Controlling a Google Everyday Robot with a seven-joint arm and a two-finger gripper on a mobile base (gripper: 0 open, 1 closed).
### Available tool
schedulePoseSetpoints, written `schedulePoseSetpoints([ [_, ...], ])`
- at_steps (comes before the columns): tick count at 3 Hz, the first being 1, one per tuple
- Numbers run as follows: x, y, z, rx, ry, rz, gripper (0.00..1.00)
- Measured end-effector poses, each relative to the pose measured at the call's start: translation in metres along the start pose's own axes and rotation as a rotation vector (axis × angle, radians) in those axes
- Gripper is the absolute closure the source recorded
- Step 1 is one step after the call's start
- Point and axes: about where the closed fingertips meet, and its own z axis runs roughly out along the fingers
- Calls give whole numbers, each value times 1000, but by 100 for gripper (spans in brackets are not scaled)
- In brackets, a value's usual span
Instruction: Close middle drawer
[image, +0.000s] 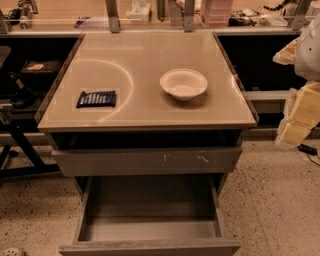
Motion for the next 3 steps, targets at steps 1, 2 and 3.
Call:
schedulePoseSetpoints([
  [1, 0, 0, 0, 0, 0, 0, 0],
  [2, 0, 0, 0, 0, 0, 0, 18],
  [3, 0, 0, 0, 0, 0, 0, 41],
])
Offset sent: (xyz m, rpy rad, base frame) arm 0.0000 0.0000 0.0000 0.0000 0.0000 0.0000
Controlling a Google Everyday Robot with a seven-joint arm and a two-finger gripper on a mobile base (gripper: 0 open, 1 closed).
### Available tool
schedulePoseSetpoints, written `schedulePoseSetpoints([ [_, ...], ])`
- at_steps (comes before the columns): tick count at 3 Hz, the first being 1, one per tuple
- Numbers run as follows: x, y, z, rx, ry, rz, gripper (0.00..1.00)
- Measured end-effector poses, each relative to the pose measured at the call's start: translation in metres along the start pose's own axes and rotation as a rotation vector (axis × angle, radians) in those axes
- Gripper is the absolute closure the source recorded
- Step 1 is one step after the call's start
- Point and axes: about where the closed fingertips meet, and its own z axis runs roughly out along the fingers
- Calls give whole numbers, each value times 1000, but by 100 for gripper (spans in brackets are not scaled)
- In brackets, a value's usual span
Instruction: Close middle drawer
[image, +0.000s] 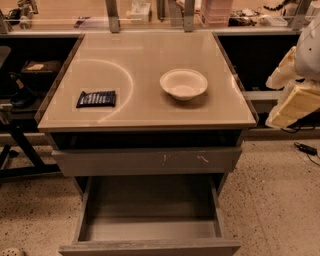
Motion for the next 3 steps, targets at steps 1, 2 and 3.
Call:
schedulePoseSetpoints([
  [1, 0, 0, 0, 0, 0, 0, 64],
  [2, 0, 0, 0, 0, 0, 0, 88],
  [3, 0, -14, -17, 65, 18, -30, 100],
])
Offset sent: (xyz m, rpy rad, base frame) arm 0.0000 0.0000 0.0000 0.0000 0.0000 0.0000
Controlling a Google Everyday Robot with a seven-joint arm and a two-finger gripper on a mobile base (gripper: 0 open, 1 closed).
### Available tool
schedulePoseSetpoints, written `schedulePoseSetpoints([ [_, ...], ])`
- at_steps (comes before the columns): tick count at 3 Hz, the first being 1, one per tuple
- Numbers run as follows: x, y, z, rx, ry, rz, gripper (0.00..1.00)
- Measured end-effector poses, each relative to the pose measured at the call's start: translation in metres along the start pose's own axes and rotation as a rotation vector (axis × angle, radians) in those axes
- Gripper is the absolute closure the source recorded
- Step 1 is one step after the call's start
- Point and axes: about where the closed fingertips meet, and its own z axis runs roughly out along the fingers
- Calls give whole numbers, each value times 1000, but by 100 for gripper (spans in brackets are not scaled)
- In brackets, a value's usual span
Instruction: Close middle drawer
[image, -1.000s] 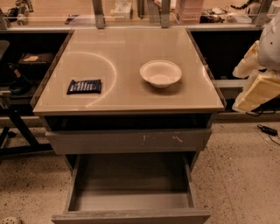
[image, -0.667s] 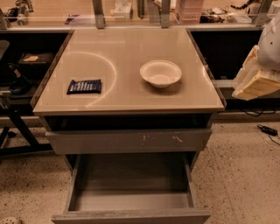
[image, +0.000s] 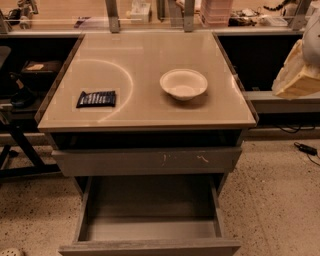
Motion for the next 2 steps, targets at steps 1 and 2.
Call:
schedulePoseSetpoints([
  [1, 20, 13, -4, 0, 44, 25, 100],
  [2, 43, 45, 13, -63, 80, 67, 100],
])
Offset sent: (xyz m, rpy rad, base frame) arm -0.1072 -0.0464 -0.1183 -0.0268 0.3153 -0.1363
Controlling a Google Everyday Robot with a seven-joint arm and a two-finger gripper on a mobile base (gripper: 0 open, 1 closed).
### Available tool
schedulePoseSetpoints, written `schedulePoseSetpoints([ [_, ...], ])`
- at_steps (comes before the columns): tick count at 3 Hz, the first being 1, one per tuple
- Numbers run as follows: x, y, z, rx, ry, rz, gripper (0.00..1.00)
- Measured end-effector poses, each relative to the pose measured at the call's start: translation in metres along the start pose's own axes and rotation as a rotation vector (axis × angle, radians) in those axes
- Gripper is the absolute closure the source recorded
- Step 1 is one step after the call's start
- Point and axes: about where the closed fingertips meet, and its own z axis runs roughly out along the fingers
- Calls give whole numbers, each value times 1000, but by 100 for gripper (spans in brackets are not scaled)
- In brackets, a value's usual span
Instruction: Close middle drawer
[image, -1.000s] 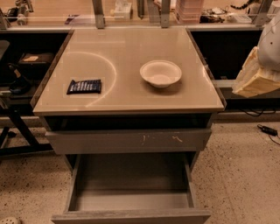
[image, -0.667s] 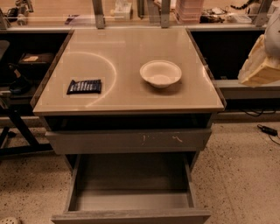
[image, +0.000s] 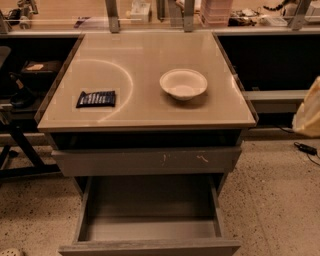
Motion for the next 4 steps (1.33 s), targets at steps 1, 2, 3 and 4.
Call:
schedulePoseSetpoints([
  [1, 21, 55, 49, -163, 18, 36, 100],
  [2, 26, 65, 61, -192, 30, 39, 100],
  [3, 26, 72, 70, -227, 13, 43, 100],
  [4, 26, 100, 104, -272, -5, 96, 100],
])
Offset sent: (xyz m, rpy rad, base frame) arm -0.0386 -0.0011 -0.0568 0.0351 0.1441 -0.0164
